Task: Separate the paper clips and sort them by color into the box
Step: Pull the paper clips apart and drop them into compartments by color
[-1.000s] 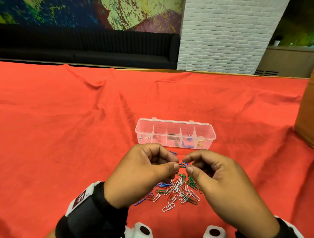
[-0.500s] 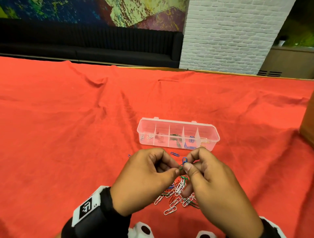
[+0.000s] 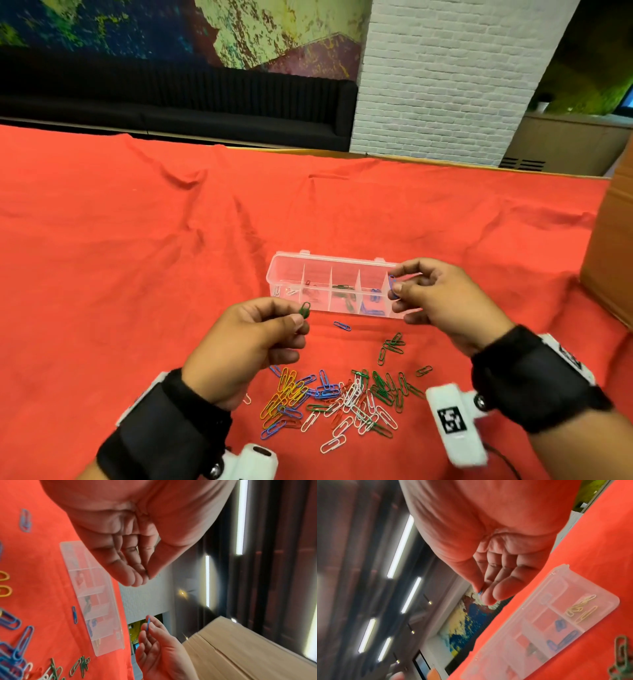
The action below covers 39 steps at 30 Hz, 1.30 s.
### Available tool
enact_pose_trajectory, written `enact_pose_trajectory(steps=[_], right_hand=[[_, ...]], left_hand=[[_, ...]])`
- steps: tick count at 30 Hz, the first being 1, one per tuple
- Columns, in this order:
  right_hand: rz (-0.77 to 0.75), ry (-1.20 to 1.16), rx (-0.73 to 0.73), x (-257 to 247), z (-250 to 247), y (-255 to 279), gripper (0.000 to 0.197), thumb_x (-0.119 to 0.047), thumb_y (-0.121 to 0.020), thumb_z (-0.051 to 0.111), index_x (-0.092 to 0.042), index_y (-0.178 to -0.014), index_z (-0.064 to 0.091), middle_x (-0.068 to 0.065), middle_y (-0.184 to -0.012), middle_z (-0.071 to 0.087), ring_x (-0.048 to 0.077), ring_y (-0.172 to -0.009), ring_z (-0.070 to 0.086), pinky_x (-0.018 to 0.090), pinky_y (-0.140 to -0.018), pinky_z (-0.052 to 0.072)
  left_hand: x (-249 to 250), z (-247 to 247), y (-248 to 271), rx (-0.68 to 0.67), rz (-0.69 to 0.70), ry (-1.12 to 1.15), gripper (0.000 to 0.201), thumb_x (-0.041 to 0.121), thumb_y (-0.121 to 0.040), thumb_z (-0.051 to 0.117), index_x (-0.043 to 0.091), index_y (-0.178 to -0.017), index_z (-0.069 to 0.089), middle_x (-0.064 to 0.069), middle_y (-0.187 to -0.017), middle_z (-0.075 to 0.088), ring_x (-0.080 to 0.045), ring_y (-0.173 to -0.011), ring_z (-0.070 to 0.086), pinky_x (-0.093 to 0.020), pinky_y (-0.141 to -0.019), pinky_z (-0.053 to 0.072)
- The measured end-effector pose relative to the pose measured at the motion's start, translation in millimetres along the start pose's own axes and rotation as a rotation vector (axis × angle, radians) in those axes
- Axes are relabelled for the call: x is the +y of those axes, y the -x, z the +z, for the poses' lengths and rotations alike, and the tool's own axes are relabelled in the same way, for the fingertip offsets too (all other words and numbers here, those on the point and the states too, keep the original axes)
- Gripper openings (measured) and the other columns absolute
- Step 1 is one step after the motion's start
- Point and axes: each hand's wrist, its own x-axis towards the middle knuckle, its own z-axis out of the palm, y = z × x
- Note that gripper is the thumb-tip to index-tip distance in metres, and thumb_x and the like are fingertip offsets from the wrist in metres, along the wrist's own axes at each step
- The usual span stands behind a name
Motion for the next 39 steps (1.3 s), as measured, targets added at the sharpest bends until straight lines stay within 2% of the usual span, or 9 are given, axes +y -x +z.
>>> enact_pose_trajectory(steps=[10,15,19,23,28,31,33,36,39], right_hand=[[0.119,0.057,-0.106,-2,15,-77,0.013,0.0,-0.089,0.059,-0.013,-0.089,0.06,0.011,-0.078,0.072,0.018,-0.059,0.066,0.023,-0.049,0.049],[0.032,0.295,-0.01,5,7,-92,0.011,-0.002,-0.086,0.061,-0.01,-0.088,0.068,0.008,-0.073,0.069,0.018,-0.061,0.06,0.026,-0.052,0.045],[-0.172,0.598,0.053,6,-1,-84,0.012,-0.017,-0.086,0.067,-0.025,-0.092,0.075,-0.004,-0.079,0.071,0.015,-0.075,0.064,0.021,-0.065,0.045],[-0.264,0.711,-0.127,8,-6,-59,0.006,-0.023,-0.086,0.068,-0.025,-0.09,0.072,-0.009,-0.075,0.067,0.005,-0.065,0.059,0.019,-0.063,0.043],[-0.112,0.987,-0.544,27,-24,-24,0.016,-0.027,-0.083,0.069,-0.026,-0.099,0.069,-0.01,-0.075,0.068,-0.009,-0.055,0.055,0.012,-0.057,0.04],[-0.097,1.15,-0.531,39,-28,-11,0.02,-0.026,-0.079,0.066,-0.027,-0.098,0.066,-0.011,-0.076,0.066,0.0,-0.065,0.056,0.017,-0.058,0.041],[-0.103,1.19,-0.467,47,-33,-6,0.017,-0.026,-0.077,0.066,-0.027,-0.093,0.064,-0.012,-0.074,0.061,0.008,-0.07,0.056,0.023,-0.062,0.043],[-0.109,1.188,-0.43,56,-46,1,0.015,-0.026,-0.077,0.062,-0.028,-0.092,0.063,-0.014,-0.069,0.058,0.009,-0.07,0.055,0.021,-0.059,0.038],[-0.087,1.162,-0.443,61,-52,8,0.019,-0.026,-0.076,0.064,-0.031,-0.095,0.065,-0.013,-0.073,0.062,0.007,-0.07,0.057,0.019,-0.059,0.04]], left_hand=[[-3,-9,-9,-0.013,-0.128,0.161,0.032,0.009,-0.065,0.073,0.005,-0.095,0.066,-0.009,-0.073,0.066,-0.018,-0.063,0.067,-0.024,-0.052,0.055],[-4,-11,-10,-0.002,-0.114,0.142,0.036,0.006,-0.065,0.074,0.002,-0.1,0.065,-0.011,-0.076,0.067,-0.018,-0.063,0.067,-0.025,-0.051,0.055],[-9,-12,-11,-0.003,-0.112,0.113,0.035,-0.001,-0.073,0.071,-0.007,-0.107,0.065,-0.013,-0.078,0.068,-0.019,-0.065,0.068,-0.025,-0.052,0.055],[-3,-9,-16,-0.003,-0.076,-0.024,0.018,-0.005,-0.08,0.07,0.001,-0.097,0.066,-0.011,-0.076,0.069,-0.019,-0.064,0.068,-0.024,-0.052,0.054],[11,9,-56,-0.086,-0.087,-0.217,0.015,-0.004,-0.084,0.068,0.011,-0.083,0.064,-0.005,-0.07,0.064,-0.011,-0.057,0.062,-0.021,-0.049,0.051],[12,24,-85,-0.111,-0.116,-0.176,0.011,-0.001,-0.087,0.065,0.01,-0.086,0.064,-0.006,-0.075,0.064,-0.009,-0.058,0.062,-0.019,-0.052,0.053],[15,33,-99,-0.15,-0.119,-0.111,0.007,0.007,-0.09,0.065,0.006,-0.096,0.067,-0.01,-0.085,0.068,-0.012,-0.067,0.067,-0.02,-0.062,0.058],[23,35,-107,-0.177,-0.14,-0.05,0.018,0.019,-0.092,0.064,0.006,-0.104,0.067,-0.014,-0.1,0.07,-0.021,-0.085,0.07,-0.027,-0.077,0.058],[25,24,-99,-0.223,-0.091,-0.216,0.019,0.018,-0.092,0.064,0.006,-0.107,0.065,-0.011,-0.097,0.069,-0.018,-0.082,0.067,-0.025,-0.071,0.057]])
